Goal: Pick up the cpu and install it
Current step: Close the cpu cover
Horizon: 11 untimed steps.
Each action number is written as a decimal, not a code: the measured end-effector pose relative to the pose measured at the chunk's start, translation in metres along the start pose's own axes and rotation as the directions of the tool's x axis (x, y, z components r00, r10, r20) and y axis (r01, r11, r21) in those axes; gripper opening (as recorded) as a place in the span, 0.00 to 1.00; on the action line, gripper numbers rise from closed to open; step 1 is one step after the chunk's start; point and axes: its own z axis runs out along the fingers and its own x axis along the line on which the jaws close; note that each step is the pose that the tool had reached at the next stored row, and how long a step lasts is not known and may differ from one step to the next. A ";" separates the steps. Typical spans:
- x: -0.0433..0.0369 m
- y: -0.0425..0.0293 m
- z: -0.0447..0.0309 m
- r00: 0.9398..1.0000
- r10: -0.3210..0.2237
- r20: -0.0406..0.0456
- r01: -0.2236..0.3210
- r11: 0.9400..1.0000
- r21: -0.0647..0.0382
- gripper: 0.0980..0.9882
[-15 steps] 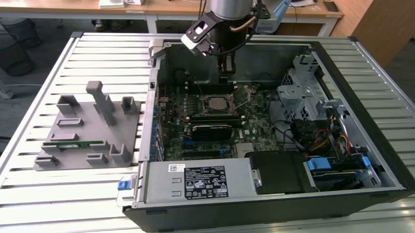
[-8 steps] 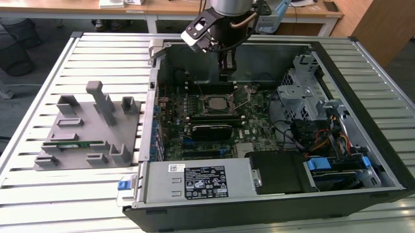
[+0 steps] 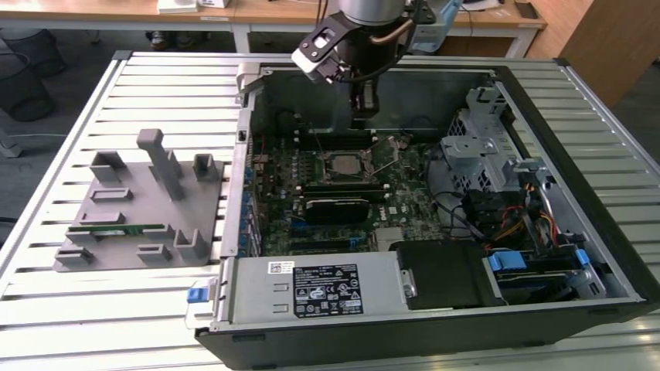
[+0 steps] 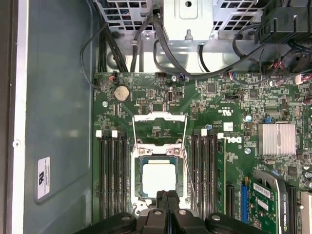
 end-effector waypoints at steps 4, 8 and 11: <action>0.0000 0.0035 0.0000 1.000 0.000 -0.001 0.000 1.000 0.000 0.01; 0.0001 0.0078 0.0001 1.000 0.000 -0.003 0.000 1.000 0.000 0.01; 0.0001 0.0105 0.0002 1.000 0.000 -0.004 0.000 1.000 0.000 0.01</action>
